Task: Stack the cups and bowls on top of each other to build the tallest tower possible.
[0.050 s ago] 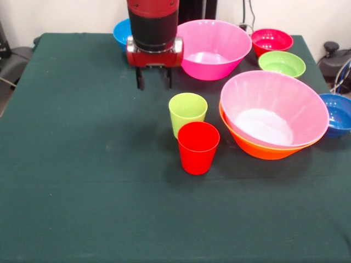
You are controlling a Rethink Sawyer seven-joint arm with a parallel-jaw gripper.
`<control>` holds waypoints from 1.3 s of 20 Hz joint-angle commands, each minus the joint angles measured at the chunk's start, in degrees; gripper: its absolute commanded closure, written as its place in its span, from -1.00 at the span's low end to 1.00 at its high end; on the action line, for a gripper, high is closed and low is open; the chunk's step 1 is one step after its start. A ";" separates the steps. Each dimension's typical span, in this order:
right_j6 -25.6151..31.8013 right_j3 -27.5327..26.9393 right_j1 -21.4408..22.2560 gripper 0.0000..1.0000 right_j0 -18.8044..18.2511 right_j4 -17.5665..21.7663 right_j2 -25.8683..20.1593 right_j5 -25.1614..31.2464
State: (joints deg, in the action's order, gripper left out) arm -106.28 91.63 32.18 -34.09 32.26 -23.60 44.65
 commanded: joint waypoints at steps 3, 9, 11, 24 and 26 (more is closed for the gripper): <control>15.58 4.62 4.76 -1.00 1.86 3.16 -3.03 10.87; 12.49 6.68 7.11 -1.00 -0.86 0.87 -7.65 3.31; 10.63 7.85 7.62 -1.00 -1.79 0.65 -9.49 -1.46; 9.40 3.69 3.93 -1.00 -2.32 4.12 -11.00 -8.40; 9.99 3.41 3.57 -1.00 -2.31 4.65 -10.43 -7.60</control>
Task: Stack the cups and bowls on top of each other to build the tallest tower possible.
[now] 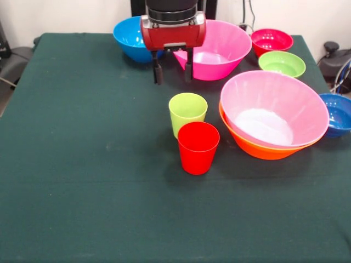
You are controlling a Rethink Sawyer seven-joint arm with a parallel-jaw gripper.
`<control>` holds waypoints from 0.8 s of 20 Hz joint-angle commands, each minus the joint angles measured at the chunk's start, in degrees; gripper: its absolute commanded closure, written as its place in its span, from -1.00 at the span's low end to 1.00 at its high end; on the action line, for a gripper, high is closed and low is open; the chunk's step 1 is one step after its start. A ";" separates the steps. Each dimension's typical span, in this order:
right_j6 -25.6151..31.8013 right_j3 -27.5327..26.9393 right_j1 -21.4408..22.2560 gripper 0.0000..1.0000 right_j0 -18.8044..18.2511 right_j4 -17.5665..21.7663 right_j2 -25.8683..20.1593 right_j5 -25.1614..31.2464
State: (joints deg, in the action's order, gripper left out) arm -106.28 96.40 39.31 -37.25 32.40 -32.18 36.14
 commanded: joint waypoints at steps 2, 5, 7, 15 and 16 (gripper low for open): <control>10.41 -1.58 -4.05 -1.00 1.11 5.26 -1.10 2.17; 10.83 -2.36 -4.72 -1.00 1.96 6.12 -0.04 4.17; 11.02 -2.96 -5.47 -1.00 2.49 6.80 0.72 5.38; 10.41 -3.03 -6.32 -1.00 3.20 8.98 2.17 6.48; 10.39 -2.97 -6.28 -1.00 3.05 8.96 1.95 6.34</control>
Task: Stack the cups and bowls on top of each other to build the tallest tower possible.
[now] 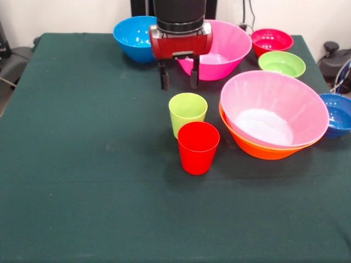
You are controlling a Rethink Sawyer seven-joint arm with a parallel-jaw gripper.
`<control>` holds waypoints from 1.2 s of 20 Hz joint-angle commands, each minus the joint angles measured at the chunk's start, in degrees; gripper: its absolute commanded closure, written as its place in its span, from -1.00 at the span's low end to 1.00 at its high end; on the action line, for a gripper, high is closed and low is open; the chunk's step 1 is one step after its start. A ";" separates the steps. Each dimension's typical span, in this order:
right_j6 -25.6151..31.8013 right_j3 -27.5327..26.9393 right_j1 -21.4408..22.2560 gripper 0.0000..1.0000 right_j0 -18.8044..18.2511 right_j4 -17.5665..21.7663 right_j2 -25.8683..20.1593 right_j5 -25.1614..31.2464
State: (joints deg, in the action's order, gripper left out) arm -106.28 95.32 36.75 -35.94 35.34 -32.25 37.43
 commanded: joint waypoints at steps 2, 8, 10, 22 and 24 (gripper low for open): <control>10.18 -2.04 -3.97 -1.00 1.79 6.32 1.92 4.92; 10.82 -3.12 -4.55 -1.00 1.85 7.20 1.92 6.53; 10.98 -3.34 -4.60 -1.00 1.84 7.41 1.90 6.81; 9.94 -3.48 -4.70 -1.00 2.45 9.76 3.12 4.74; 9.97 -3.21 -4.55 -1.00 2.25 10.09 3.08 4.39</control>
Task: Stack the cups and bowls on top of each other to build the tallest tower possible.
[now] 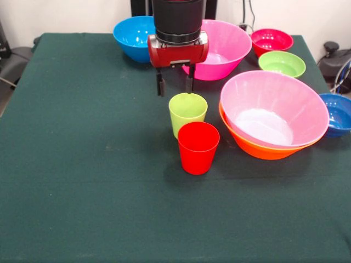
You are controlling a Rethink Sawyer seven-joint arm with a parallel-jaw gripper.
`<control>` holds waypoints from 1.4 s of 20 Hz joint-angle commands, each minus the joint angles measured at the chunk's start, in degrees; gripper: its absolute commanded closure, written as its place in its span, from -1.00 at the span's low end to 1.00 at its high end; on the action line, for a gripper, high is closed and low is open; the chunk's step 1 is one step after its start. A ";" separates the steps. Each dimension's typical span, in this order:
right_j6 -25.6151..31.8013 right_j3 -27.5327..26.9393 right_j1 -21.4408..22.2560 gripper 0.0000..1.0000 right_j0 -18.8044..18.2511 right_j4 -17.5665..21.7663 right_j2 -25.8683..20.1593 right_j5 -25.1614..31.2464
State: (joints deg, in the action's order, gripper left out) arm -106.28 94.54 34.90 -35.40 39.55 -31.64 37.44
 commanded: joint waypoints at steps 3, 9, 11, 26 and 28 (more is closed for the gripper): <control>9.89 -2.13 -3.12 -1.00 1.44 6.33 2.45 4.11; 10.58 -1.58 -3.75 -1.00 0.79 8.08 2.95 3.87; 10.77 -2.03 -4.08 -1.00 0.81 8.07 2.78 4.31; 9.91 -5.17 -8.13 -1.00 1.50 8.23 3.42 4.88; 10.33 -5.25 -8.46 -1.00 1.65 8.82 3.97 5.22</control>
State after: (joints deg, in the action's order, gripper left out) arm -106.28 93.08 29.44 -35.39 42.58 -30.72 37.44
